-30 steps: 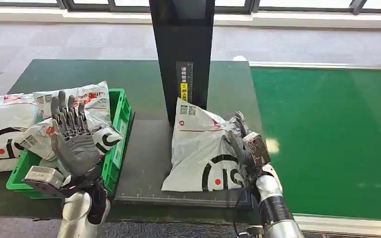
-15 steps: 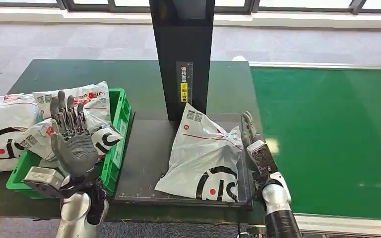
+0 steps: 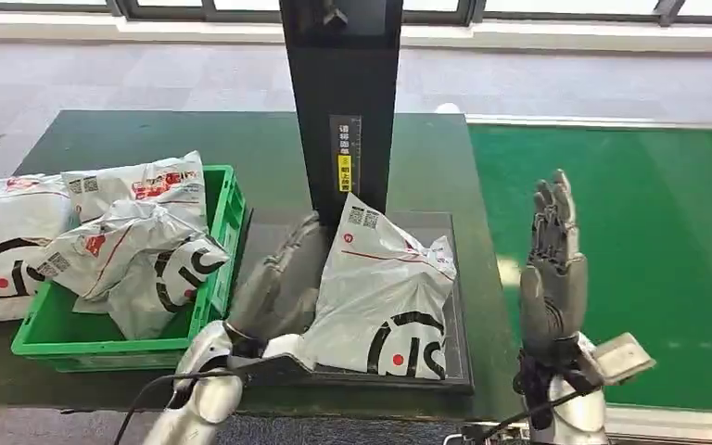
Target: Moved the parcel from conveyor to table for the left to box.
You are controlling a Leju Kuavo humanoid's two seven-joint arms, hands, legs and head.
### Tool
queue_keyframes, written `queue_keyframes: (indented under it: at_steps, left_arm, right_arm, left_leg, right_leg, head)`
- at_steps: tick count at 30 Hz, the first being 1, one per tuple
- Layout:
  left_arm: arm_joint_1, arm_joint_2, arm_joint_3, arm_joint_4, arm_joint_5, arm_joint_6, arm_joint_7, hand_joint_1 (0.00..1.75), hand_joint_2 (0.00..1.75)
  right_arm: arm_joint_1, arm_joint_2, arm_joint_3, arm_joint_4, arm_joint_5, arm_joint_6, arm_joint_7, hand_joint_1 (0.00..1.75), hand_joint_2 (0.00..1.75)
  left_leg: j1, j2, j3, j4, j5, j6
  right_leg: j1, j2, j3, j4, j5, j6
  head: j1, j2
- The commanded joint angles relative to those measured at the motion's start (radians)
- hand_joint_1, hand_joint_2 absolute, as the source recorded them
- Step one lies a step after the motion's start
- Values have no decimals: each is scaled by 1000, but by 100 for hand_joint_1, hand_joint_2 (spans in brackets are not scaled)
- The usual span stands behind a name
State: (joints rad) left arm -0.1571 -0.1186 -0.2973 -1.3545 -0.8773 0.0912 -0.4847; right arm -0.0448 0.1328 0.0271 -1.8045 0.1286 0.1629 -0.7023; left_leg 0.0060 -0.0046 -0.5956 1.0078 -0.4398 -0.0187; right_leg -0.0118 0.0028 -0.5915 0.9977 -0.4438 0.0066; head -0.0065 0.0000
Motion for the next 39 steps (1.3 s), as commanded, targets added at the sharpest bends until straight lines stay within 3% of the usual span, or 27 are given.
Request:
queue_keyframes:
  at_steps: [1,5,6,8,9,14,30,32,33,34,39]
  left_arm:
    - [-103,-2,-158,250,-136,17,75,0,175]
    - [-225,-28,-191,485,-281,4,168,0,175]
    - [-291,-48,-197,651,-306,13,181,0,175]
    - [-291,-48,-197,651,-306,13,181,0,175]
    - [-323,-57,-198,779,-319,32,190,0,175]
    - [-333,-48,-206,920,-338,12,202,0,175]
    - [-341,-47,-207,947,-346,-21,240,0,175]
    - [-322,-29,-197,940,-334,23,197,2,175]
    - [-318,-28,-193,929,-333,72,185,112,175]
    - [-317,-30,-186,917,-328,106,167,175,175]
    - [-303,-43,-128,742,-294,277,133,175,175]
  right_arm:
    - [16,-38,72,-170,10,-19,4,0,175]
    - [-21,-39,107,-164,7,-42,4,0,175]
    - [-49,-32,117,-142,11,-43,4,0,175]
    - [-49,-32,117,-142,11,-43,4,0,175]
    - [-58,-32,124,-137,13,-45,4,0,175]
    - [-79,-35,148,-124,22,-63,4,0,175]
    - [-91,-37,149,-111,21,-60,4,0,175]
    - [-101,-38,148,-100,17,-59,4,0,175]
    - [-98,-40,149,-103,17,-64,4,0,175]
    - [-93,-42,151,-108,15,-69,4,0,175]
    - [-69,-53,159,-143,17,-98,4,0,175]
  left_leg:
    - [-1,-2,1,-1,1,0]
    - [-1,-3,1,-1,2,0]
    - [-1,-3,2,-2,2,1]
    - [-1,-1,2,-2,2,1]
    - [-1,-1,3,-2,3,1]
    - [0,2,4,-3,2,1]
    - [0,3,5,-2,3,1]
    - [0,3,6,-2,3,2]
    - [0,6,7,-4,3,2]
    - [0,6,7,-3,3,2]
    - [0,1,7,-1,3,2]
  right_leg:
    - [-1,-2,2,-1,0,0]
    - [0,-3,2,0,0,0]
    - [0,-4,3,-1,0,0]
    - [0,-3,3,-1,1,0]
    - [0,-2,4,-2,1,0]
    - [0,1,4,-2,2,0]
    - [0,1,8,-2,2,0]
    - [0,1,8,-2,2,0]
    - [0,3,8,-3,4,0]
    - [0,4,9,-3,4,0]
    - [0,-1,10,0,2,1]
  head:
    - [0,0]
    - [0,0]
    - [0,0]
    - [0,0]
    - [0,0]
    - [0,0]
    - [0,0]
    - [0,0]
    - [0,0]
    - [0,0]
    - [0,0]
